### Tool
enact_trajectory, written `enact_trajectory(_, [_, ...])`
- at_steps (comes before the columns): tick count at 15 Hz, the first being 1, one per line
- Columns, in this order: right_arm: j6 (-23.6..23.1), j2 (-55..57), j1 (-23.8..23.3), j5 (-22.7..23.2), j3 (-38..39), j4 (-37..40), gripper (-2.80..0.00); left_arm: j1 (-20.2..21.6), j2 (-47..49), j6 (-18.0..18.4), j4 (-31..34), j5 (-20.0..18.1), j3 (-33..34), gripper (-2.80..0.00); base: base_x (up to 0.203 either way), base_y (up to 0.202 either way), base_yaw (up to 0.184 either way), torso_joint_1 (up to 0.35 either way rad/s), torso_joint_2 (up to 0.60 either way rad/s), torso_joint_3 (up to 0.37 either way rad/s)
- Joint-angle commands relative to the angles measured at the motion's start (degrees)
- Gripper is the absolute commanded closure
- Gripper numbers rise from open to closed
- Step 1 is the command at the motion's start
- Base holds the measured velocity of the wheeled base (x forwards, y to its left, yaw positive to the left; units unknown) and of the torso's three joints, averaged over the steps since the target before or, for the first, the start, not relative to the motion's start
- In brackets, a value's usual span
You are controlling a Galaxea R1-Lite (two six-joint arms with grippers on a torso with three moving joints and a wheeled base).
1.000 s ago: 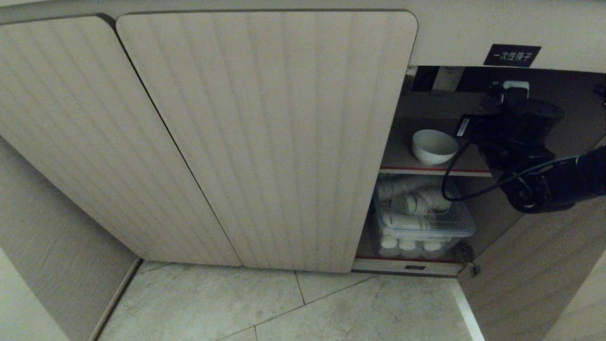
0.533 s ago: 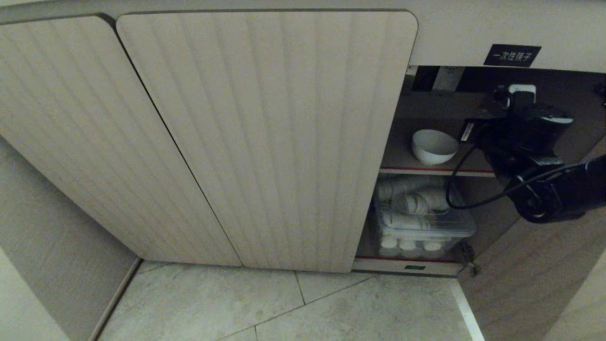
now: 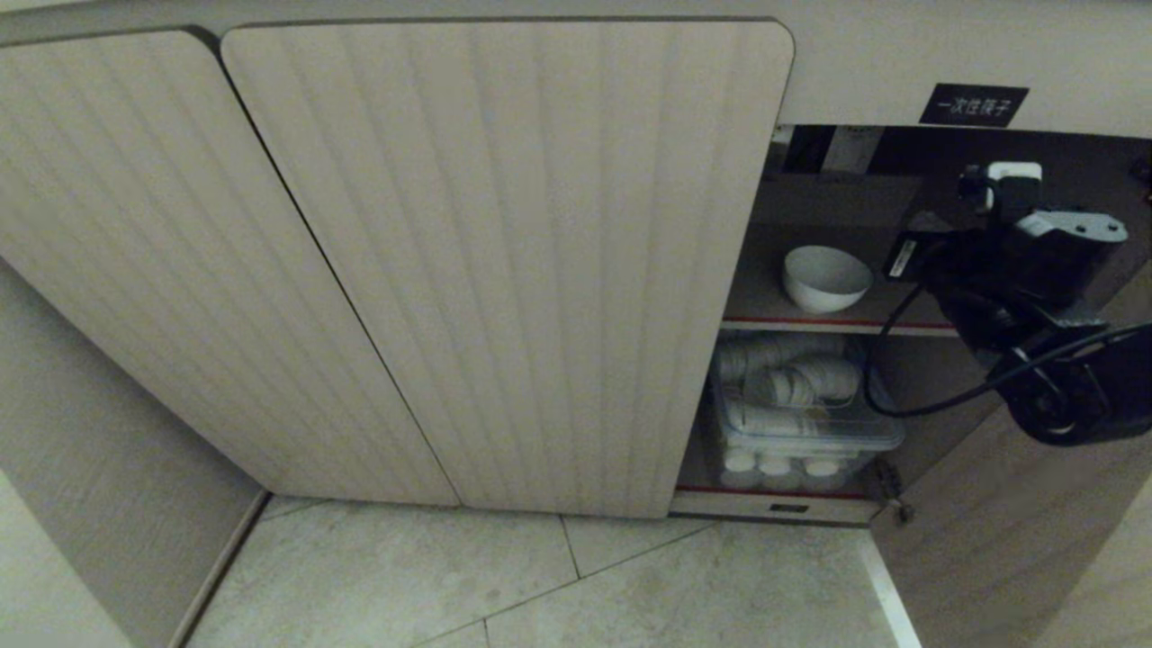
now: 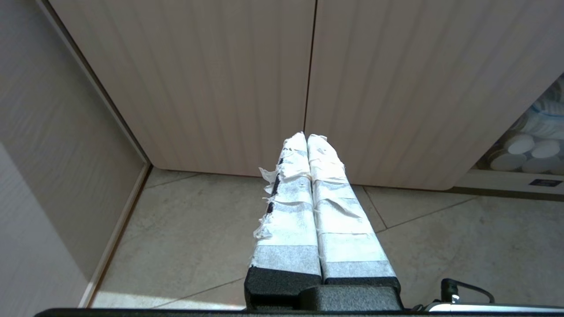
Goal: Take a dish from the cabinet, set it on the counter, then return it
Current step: Close the cabinet door
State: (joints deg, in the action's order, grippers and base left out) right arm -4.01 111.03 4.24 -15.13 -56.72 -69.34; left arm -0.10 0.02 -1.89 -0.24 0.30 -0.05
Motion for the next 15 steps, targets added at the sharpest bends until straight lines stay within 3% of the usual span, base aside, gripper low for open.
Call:
enact_trajectory(1, [0.03,-2.07,0.14,0.03,2.57,-0.67,0.0,0.01,-0.02,-0.04,-0.02,0.03,0.01,0.0,0.0,0.0,0.0,0.0,0.0,0.0])
enact_trajectory(6, [0.05,-5.76,0.15,4.18,8.93,-3.03,0.0,0.01,-0.02,-0.04,-0.02,-0.04,0.05,0.0,0.0,0.0,0.0,0.0,0.0,0.0])
enact_trajectory(12, [-0.01,-10.24,0.06,4.86,19.29,-5.83,0.0,0.01,-0.02,-0.04,-0.02,0.02,-0.02,0.0,0.0,0.0,0.0,0.0,0.0,0.0])
enact_trajectory(15, [0.15,-13.36,0.05,7.36,24.42,-8.9,0.0,0.01,-0.02,-0.04,-0.02,0.05,0.04,0.0,0.0,0.0,0.0,0.0,0.0,0.0])
